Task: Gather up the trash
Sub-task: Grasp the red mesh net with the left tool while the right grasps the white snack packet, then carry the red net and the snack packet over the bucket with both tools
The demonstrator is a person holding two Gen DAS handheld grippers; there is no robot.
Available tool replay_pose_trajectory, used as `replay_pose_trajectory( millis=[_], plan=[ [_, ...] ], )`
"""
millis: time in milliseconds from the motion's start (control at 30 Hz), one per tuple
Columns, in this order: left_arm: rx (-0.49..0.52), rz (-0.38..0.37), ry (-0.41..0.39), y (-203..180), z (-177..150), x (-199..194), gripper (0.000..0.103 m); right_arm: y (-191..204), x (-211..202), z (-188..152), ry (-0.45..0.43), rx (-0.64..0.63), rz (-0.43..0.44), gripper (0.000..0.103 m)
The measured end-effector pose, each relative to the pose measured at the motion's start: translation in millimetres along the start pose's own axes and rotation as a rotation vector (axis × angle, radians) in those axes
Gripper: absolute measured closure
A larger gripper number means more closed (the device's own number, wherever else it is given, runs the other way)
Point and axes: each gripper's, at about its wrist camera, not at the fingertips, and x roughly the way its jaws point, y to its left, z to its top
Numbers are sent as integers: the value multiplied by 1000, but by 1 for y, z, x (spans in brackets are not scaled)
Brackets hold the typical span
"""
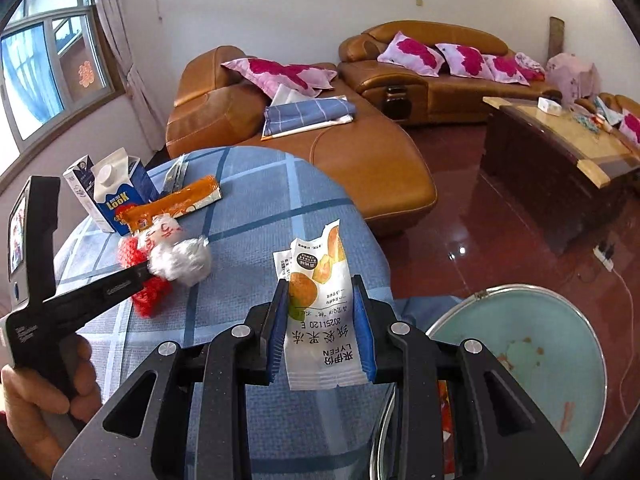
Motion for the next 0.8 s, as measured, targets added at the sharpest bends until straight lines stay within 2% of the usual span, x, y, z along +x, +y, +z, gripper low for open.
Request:
replay_pose_trajectory(
  millis=[167, 333, 600, 800],
  plan=[
    [-2, -63, 7, 18, -13, -19, 81, 4, -8, -4, -9, 3, 7, 72],
    [8, -61, -13, 43, -30, -48, 81, 13, -18, -10, -22, -4, 13, 72],
    [45, 30, -49, 60, -54, -84, 81, 30, -38, -26, -35, -33, 20, 72],
    [64, 28, -54, 59, -67, -96, 81, 38, -54, -37, -42, -51, 25, 72]
  ],
)
